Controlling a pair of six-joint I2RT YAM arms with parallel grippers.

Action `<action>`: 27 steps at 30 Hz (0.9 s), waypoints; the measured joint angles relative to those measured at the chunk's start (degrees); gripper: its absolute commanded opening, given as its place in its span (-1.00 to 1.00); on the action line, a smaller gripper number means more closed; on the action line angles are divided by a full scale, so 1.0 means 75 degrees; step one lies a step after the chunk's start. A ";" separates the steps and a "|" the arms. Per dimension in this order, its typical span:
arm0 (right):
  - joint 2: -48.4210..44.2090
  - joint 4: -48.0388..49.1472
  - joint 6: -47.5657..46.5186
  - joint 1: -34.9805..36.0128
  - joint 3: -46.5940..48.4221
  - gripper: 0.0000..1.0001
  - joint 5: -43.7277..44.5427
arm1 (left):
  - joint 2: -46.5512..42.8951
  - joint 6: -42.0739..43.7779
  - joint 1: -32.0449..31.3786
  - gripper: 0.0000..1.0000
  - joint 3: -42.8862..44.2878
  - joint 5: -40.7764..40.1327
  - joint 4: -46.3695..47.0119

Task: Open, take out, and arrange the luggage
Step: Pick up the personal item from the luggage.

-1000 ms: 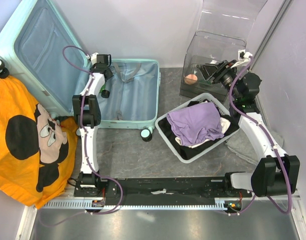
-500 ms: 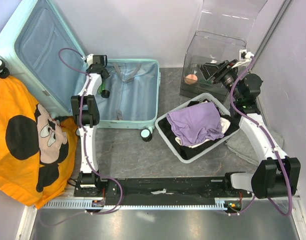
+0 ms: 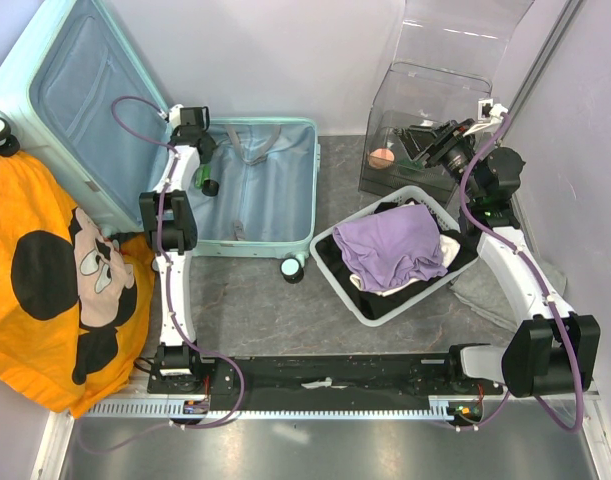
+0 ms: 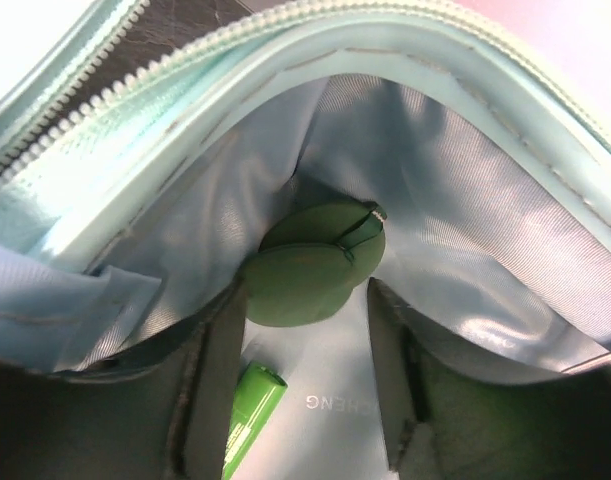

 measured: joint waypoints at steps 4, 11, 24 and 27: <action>0.0003 0.0000 0.0026 0.0000 0.0000 0.39 0.0000 | 0.0009 -0.0087 0.0064 -0.20 0.0009 0.0187 -0.0012; 0.0009 0.0114 0.0055 0.0000 0.0000 0.39 -0.0009 | 0.0035 -0.0245 0.0233 -0.32 0.0023 0.0586 -0.0020; 0.0012 0.0175 0.0256 0.0000 0.0000 0.39 -0.0140 | 0.0055 -0.0358 0.0201 0.20 0.0023 0.1078 -0.0003; 0.0012 0.0224 0.0315 0.0000 0.0000 0.39 -0.0140 | 0.0041 -0.0446 0.0189 0.21 -0.0090 0.1125 -0.0017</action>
